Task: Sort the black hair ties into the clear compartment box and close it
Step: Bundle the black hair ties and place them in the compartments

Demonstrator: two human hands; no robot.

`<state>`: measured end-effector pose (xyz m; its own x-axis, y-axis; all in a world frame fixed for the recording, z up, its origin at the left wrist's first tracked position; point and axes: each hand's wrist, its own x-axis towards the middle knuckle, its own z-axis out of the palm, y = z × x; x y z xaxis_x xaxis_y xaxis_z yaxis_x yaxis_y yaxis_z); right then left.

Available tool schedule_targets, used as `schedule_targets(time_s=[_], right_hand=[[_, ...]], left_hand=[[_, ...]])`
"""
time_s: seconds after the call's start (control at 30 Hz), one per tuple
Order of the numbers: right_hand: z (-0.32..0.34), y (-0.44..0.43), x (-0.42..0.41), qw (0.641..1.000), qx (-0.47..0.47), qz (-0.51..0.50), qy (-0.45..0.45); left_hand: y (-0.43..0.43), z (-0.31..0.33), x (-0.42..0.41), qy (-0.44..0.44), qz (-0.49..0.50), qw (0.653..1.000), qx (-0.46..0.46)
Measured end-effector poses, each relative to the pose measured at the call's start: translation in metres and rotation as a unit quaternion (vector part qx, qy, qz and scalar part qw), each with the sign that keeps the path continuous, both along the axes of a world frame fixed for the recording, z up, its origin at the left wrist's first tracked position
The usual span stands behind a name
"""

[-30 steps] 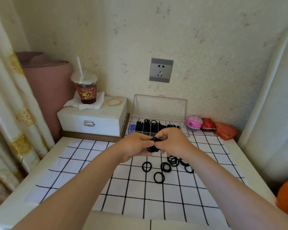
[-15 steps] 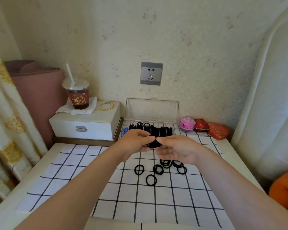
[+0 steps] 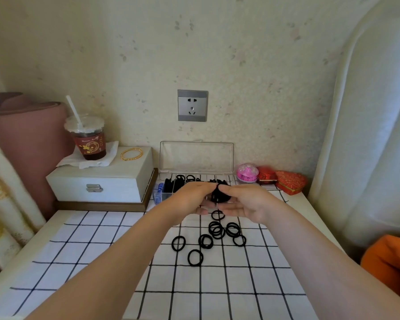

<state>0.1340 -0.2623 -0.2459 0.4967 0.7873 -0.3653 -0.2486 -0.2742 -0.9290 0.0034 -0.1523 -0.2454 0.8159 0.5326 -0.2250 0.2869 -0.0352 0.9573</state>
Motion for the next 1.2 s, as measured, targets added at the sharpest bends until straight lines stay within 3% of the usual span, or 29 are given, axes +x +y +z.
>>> schedule_targets(time_s=[0.07, 0.17, 0.27, 0.4, 0.57, 0.87, 0.93, 1.07, 1.13, 1.2], right_hand=[[0.003, 0.003, 0.009, 0.998, 0.005, -0.046, -0.052], [0.002, 0.010, 0.026, 0.979, -0.008, -0.119, -0.167], [-0.009, 0.019, 0.039, 0.957, -0.031, -0.138, -0.252], [-0.018, 0.029, 0.043, 0.907, -0.077, -0.127, -0.395], [-0.024, 0.036, 0.046, 0.853, -0.145, -0.076, -0.496], [-0.029, 0.051, 0.040, 0.753, -0.290, 0.015, -0.591], [-0.029, 0.052, 0.042, 0.770, -0.281, 0.035, -0.572], [-0.024, 0.042, 0.050, 0.895, -0.171, 0.032, -0.412], [-0.024, 0.036, 0.055, 0.902, -0.148, 0.036, -0.403], [-0.027, 0.031, 0.059, 0.878, -0.121, 0.045, -0.461]], left_hand=[[0.004, 0.001, 0.009, 0.008, 0.012, 0.996, 0.089], [0.015, -0.004, 0.021, 0.028, 0.021, 0.962, 0.271], [0.025, -0.016, 0.033, 0.036, 0.001, 0.939, 0.342], [0.039, -0.036, 0.050, 0.065, -0.018, 0.876, 0.478], [0.045, -0.048, 0.056, 0.062, -0.028, 0.862, 0.503], [0.038, -0.051, 0.059, 0.026, -0.039, 0.868, 0.494], [0.035, -0.052, 0.060, 0.032, -0.049, 0.865, 0.499], [0.034, -0.053, 0.062, 0.067, -0.065, 0.851, 0.516], [0.034, -0.052, 0.062, 0.076, -0.071, 0.851, 0.515], [0.035, -0.051, 0.062, 0.074, -0.073, 0.857, 0.504]])
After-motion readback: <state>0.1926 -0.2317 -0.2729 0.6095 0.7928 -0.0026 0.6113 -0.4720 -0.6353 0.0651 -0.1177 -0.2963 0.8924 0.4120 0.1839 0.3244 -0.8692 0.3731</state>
